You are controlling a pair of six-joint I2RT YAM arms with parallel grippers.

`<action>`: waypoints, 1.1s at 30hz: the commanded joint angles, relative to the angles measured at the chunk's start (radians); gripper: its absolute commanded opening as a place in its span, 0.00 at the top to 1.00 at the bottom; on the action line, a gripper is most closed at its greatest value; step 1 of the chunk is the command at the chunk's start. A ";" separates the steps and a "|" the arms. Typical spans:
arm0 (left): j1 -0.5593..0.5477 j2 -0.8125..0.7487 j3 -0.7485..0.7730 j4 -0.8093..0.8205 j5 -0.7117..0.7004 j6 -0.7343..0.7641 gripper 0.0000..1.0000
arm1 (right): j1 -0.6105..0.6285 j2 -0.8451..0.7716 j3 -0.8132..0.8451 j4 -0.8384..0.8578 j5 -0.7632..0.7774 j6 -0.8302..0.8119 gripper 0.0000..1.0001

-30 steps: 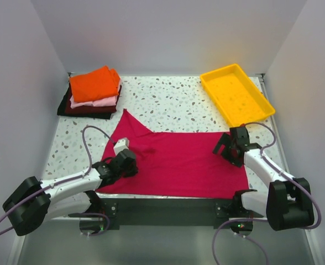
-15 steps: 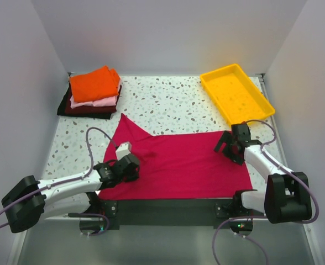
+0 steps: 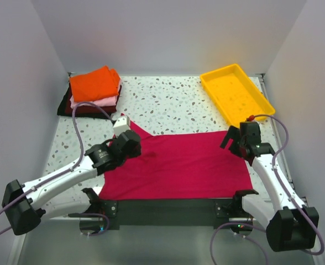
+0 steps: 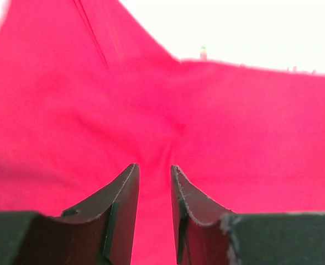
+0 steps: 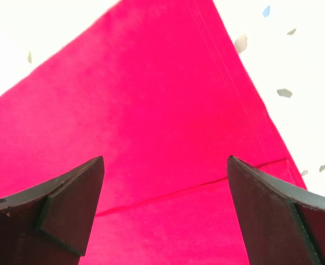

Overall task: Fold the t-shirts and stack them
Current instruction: Fold the tshirt

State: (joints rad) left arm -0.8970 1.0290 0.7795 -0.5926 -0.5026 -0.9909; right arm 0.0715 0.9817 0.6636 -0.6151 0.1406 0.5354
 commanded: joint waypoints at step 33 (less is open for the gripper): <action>0.670 0.861 0.454 0.402 0.328 0.371 0.67 | -0.004 -0.009 0.071 -0.054 -0.087 -0.049 0.03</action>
State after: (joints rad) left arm -0.2314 1.8751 1.1992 -0.2455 -0.1921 -0.6315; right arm 0.0715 0.9695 0.6937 -0.6674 0.0601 0.5037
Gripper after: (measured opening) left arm 0.327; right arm 0.968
